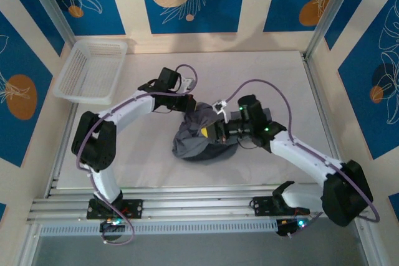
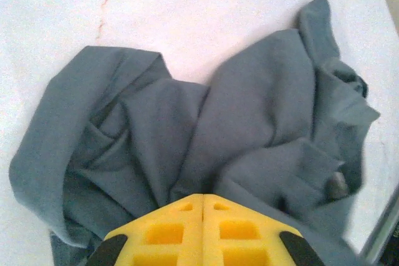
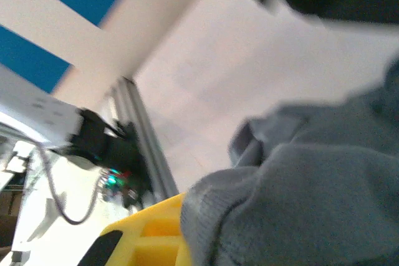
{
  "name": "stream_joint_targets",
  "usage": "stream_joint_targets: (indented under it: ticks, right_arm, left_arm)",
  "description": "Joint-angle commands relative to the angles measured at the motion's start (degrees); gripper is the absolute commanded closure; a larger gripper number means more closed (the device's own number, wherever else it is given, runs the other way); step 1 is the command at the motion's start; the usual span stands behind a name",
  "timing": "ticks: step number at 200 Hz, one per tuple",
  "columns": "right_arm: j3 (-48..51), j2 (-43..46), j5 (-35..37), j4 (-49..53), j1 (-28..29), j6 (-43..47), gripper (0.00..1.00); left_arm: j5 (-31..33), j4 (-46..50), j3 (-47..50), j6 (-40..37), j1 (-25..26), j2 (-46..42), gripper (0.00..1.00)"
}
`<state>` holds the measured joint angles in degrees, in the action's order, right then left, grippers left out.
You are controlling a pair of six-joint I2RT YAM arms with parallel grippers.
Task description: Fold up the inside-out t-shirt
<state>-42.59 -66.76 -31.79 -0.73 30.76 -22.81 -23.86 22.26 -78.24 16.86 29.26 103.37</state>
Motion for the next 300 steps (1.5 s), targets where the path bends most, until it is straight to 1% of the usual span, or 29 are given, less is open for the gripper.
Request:
stream_joint_targets:
  ticks: [1,16,32,44,61,68,74,92,104,117,125,134,147,172,178,190,198,202,206,210,216,218,229,252,253,262,275,290,300]
  right_arm:
    - [1.1,0.8,-12.7,-12.5,-6.0,-8.9,1.00]
    - [3.2,1.0,-13.0,-18.6,-9.2,-13.6,1.00]
    - [4.5,1.9,-12.4,-18.9,-10.3,-12.9,1.00]
    - [4.6,2.2,-13.4,-16.8,-10.4,-11.5,1.00]
    - [4.8,2.4,-16.0,-15.5,-10.4,-10.4,1.00]
    - [4.9,2.3,-16.8,-15.4,-10.4,-10.1,1.00]
    - [4.8,2.4,-17.4,-14.8,-10.4,-9.6,1.00]
    - [3.7,2.3,-19.3,-12.6,-10.4,-8.3,1.00]
    - [2.8,2.1,-20.7,-11.0,-10.3,-7.6,1.00]
    - [2.4,1.9,-21.1,-9.9,-10.0,-7.2,1.00]
    - [2.3,1.9,-21.1,-9.3,-9.9,-6.9,1.00]
    - [1.9,1.9,-21.0,-8.8,-9.6,-6.6,1.00]
    - [1.6,1.9,-21.1,-8.4,-9.3,-6.4,1.00]
    - [1.3,1.9,-20.9,-8.0,-8.6,-6.3,1.00]
    - [1.1,1.9,-20.8,-7.9,-8.7,-6.3,1.00]
    - [1.2,2.1,-20.4,-7.8,-8.7,-6.4,1.00]
    - [1.3,2.3,-19.7,-7.8,-8.8,-6.4,1.00]
    - [1.4,2.4,-19.2,-7.8,-8.8,-6.4,1.00]
    - [1.5,2.6,-18.4,-7.5,-8.8,-6.2,1.00]
    - [1.7,2.9,-17.2,-7.2,-8.8,-6.0,1.00]
    - [2.0,3.5,-15.6,-6.5,-8.9,-5.4,1.00]
    - [2.3,3.8,-14.9,-6.4,-9.0,-5.1,1.00]
    - [3.9,5.7,-9.1,-5.1,-9.1,-3.9,1.00]
    - [10.4,10.7,11.5,-0.3,-9.3,-3.7,1.00]
    - [10.4,10.7,11.5,-0.3,-9.3,-3.7,1.00]
    - [12.4,11.6,17.3,1.9,-9.4,-4.5,0.96]
    - [13.3,11.3,18.0,4.2,-9.7,-4.0,0.91]
    - [12.7,10.4,17.7,7.2,-9.8,-4.3,0.75]
    - [11.6,10.4,17.9,8.8,-10.1,-4.6,0.69]
  left_arm:
    - [1.3,-1.8,0.0,1.1,-0.9,-3.4,0.81]
    - [0.7,-1.3,2.2,0.9,-1.2,-8.7,0.66]
    - [-1.2,-0.9,5.6,0.9,-1.8,-15.0,0.54]
    - [-6.3,-1.5,8.3,0.5,-2.2,-19.1,0.47]
    - [-18.8,-3.0,11.0,-1.7,-1.9,-21.4,0.42]
    - [-22.1,-2.1,11.3,-2.8,-1.6,-20.8,0.41]
    - [-22.7,0.4,10.8,-4.3,-1.1,-19.9,0.41]
    - [-17.6,7.3,8.9,-9.0,-0.1,-16.7,0.39]
    - [-17.6,5.6,8.8,-9.8,-0.1,-14.8,0.36]
    - [-21.0,3.2,7.7,-11.4,0.2,-12.2,0.29]
    - [-23.2,4.7,6.1,-14.4,0.7,-10.0,0.25]
    - [-24.0,8.1,3.7,-18.0,1.5,-7.6,0.22]
    - [-25.0,9.5,2.2,-21.1,2.4,-5.0,0.19]
    - [-25.4,8.5,-0.1,-22.2,3.6,-0.4,0.18]
    - [-25.4,9.0,-0.8,-23.1,4.1,0.4,0.19]
    - [-24.1,11.2,-2.3,-25.8,5.2,1.9,0.26]
    - [-23.4,12.4,-2.9,-26.9,5.9,2.5,0.34]
    - [-23.3,12.7,-3.1,-27.2,6.0,2.7,0.42]
    - [-23.3,12.7,-3.1,-27.1,6.1,2.6,0.52]
    - [-23.4,12.4,-3.0,-26.8,6.2,2.4,0.66]
    - [-23.8,11.7,-2.7,-25.7,6.0,1.8,0.94]
    - [-23.9,11.4,-2.5,-25.3,6.0,1.5,1.00]
    - [-25.3,8.4,-1.5,-21.1,5.1,-0.8,1.00]
    - [-31.7,-4.4,0.3,-1.0,0.5,-7.0,1.00]
    - [-31.9,-5.0,0.4,-0.4,0.4,-7.1,1.00]
    - [-32.7,-7.9,0.0,4.6,-0.6,-9.5,1.00]
    - [-32.8,-8.7,-1.3,8.4,-0.9,-11.7,1.00]
    - [-34.5,-9.9,-2.0,13.3,-0.9,-12.3,1.00]
    - [-34.4,-9.2,-2.0,14.8,-0.9,-12.4,1.00]
